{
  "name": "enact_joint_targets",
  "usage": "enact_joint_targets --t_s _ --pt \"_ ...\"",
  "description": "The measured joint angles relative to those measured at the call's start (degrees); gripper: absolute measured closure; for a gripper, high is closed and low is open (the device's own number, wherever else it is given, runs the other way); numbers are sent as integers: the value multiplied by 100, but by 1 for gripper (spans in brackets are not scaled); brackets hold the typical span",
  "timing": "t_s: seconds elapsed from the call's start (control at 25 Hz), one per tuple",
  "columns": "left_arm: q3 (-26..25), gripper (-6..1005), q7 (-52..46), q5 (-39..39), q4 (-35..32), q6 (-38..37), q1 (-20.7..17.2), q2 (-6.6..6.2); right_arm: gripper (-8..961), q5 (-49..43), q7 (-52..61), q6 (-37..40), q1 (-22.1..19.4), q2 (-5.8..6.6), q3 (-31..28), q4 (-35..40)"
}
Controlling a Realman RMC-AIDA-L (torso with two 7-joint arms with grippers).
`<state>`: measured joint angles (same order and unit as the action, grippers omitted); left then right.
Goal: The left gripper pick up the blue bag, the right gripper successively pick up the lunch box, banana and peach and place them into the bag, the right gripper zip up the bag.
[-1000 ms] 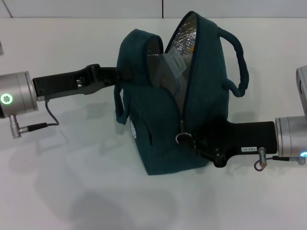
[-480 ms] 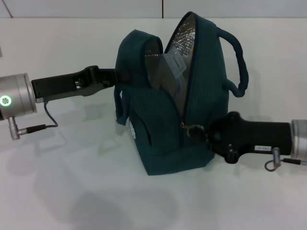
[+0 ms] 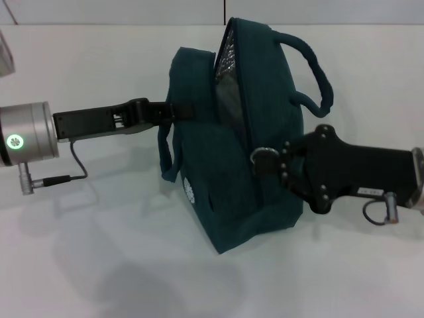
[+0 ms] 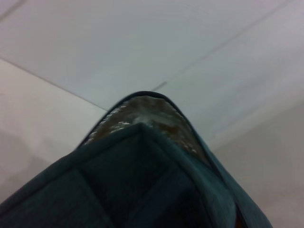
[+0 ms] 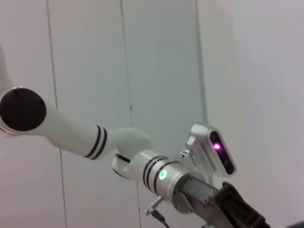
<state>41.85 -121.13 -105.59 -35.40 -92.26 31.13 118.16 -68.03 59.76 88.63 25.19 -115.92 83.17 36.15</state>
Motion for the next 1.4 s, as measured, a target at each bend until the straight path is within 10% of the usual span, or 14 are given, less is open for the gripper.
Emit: enact_joint_targets --t_s 0.52,1.4 --pt "-28 936 1356 1024 166 -143 -118 -30 945 18 -21 -190 273 1 118 -84" --pt "-191 200 5278 1746 1900 -817 -1198 153 944 589 80 -394 715 1 122 -131"
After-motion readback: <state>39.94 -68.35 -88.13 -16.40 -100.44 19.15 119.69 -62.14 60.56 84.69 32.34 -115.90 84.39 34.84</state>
